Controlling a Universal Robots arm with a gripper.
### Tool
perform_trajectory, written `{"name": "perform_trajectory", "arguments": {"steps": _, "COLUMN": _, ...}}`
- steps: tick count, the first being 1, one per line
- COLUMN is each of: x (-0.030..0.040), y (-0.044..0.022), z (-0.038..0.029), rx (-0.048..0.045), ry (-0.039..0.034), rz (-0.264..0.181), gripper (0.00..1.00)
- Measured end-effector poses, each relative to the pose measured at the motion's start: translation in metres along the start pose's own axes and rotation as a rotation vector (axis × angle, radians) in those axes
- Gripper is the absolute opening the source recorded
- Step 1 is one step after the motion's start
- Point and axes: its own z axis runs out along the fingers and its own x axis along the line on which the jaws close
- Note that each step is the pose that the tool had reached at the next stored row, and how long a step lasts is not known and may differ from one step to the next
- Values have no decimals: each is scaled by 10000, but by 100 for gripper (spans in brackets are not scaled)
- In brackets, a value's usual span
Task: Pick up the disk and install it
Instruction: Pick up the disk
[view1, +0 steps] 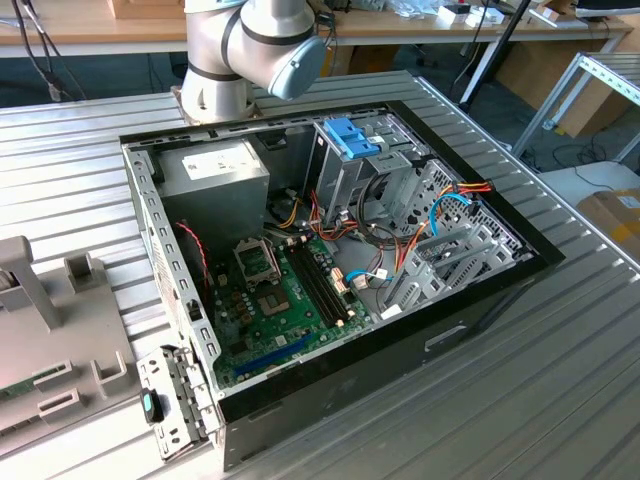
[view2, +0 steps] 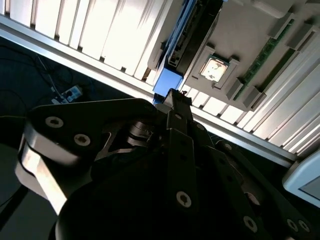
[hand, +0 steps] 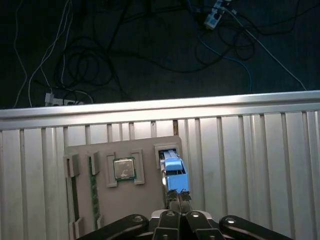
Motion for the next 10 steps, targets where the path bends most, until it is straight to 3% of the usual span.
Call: {"name": "perform_trajectory", "arguments": {"steps": 10, "x": -1, "y": -2, "z": 30, "rx": -2, "ry": 5, "rz": -52, "gripper": 11}}
